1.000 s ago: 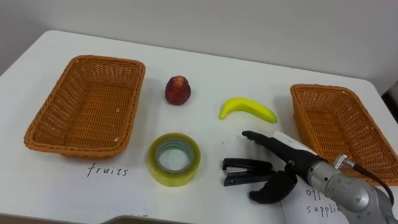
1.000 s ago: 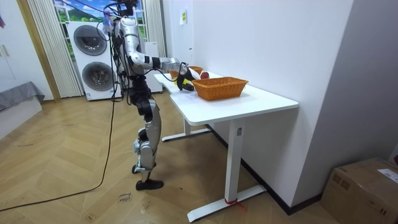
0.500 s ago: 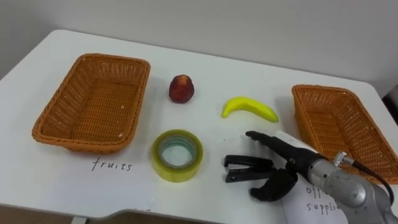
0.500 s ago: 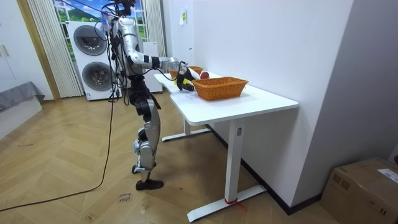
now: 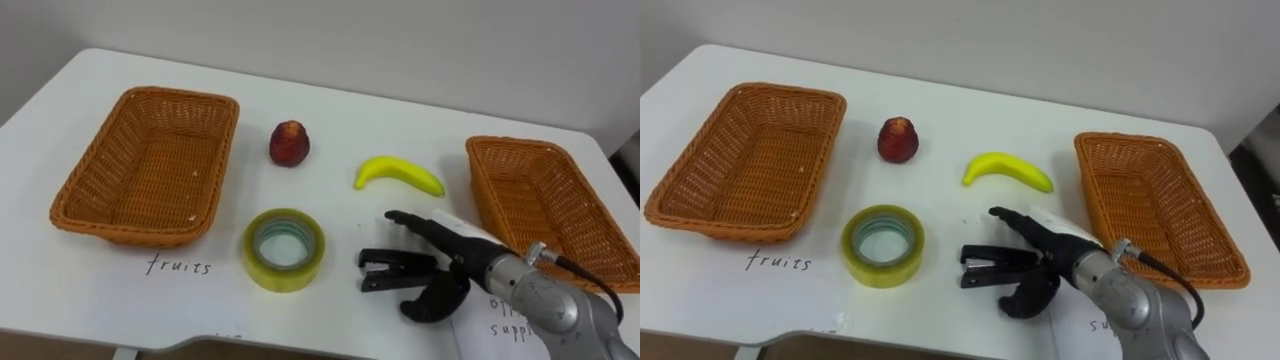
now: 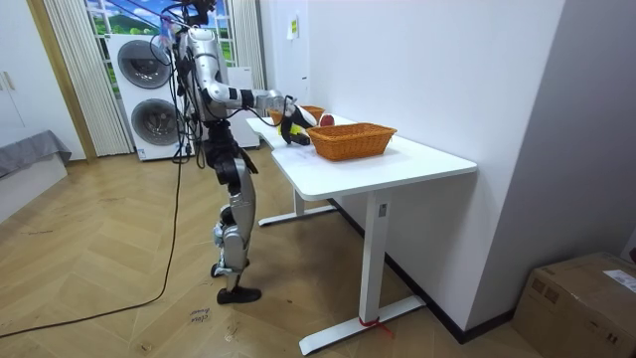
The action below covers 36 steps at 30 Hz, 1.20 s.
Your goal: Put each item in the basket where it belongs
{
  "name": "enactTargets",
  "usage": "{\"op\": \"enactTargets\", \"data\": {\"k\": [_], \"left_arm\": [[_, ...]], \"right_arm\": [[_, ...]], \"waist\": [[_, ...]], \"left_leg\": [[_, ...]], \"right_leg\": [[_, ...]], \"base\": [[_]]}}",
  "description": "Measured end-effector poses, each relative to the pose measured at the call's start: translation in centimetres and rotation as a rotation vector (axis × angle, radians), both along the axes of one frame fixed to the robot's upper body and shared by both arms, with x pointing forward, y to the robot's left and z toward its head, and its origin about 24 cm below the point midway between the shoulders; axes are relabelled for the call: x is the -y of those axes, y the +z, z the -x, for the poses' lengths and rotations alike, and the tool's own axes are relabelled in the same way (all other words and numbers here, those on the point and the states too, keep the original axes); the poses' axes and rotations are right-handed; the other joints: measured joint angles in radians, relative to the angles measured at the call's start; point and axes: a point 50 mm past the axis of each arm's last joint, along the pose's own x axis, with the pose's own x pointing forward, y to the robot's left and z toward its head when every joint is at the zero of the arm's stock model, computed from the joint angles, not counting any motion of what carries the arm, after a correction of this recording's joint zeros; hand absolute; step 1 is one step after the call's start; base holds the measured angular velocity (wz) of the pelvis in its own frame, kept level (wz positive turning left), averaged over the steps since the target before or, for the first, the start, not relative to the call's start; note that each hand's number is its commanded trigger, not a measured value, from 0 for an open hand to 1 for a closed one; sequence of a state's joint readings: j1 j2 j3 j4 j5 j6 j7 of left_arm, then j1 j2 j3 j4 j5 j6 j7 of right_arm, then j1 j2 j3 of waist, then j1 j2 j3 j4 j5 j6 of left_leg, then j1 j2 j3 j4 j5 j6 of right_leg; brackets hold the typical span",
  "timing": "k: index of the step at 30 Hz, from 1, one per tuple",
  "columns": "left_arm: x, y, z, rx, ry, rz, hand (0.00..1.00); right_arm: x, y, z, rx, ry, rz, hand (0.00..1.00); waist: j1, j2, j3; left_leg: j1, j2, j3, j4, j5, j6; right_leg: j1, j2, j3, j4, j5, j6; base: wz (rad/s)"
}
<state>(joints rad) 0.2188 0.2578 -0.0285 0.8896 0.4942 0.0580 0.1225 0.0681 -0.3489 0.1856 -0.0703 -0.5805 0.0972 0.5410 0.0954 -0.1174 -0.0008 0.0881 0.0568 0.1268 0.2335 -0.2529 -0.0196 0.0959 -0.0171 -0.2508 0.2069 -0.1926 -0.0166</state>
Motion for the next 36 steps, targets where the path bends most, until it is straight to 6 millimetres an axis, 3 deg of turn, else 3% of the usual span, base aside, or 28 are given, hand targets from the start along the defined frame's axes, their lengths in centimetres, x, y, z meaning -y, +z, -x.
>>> {"op": "enactTargets", "data": {"k": [8, 14, 36], "left_arm": [[0.5, -0.2, 0.0, -0.016, -0.046, 0.008, 0.00], [0.5, -0.3, 0.2, -0.030, -0.052, 0.030, 0.00], [0.5, -0.3, -0.3, -0.053, -0.054, 0.050, 0.00]], "right_arm": [[-0.5, 0.5, -0.1, 0.024, 0.031, 0.025, 0.00], [-0.9, 0.8, 0.0, 0.027, 0.075, 0.059, 0.00], [-0.4, -0.3, 0.3, -0.085, 0.068, 0.105, 0.00]], "waist": [[0.016, -0.006, 0.0034], [0.029, -0.019, 0.0108], [0.034, -0.027, 0.0052]], "left_leg": [[-0.008, 0.001, -0.008, 0.002, 0.000, 0.000], [-0.009, 0.000, -0.008, -0.002, 0.000, 0.000], [-0.010, 0.000, -0.022, 0.007, 0.000, 0.000]], "right_leg": [[-0.008, 0.001, -0.002, -0.001, 0.000, 0.001], [-0.008, 0.001, -0.002, -0.001, 0.000, 0.001], [0.002, -0.002, -0.028, -0.002, 0.003, 0.001]], "base": [[0.01], [0.00], [0.01]]}}
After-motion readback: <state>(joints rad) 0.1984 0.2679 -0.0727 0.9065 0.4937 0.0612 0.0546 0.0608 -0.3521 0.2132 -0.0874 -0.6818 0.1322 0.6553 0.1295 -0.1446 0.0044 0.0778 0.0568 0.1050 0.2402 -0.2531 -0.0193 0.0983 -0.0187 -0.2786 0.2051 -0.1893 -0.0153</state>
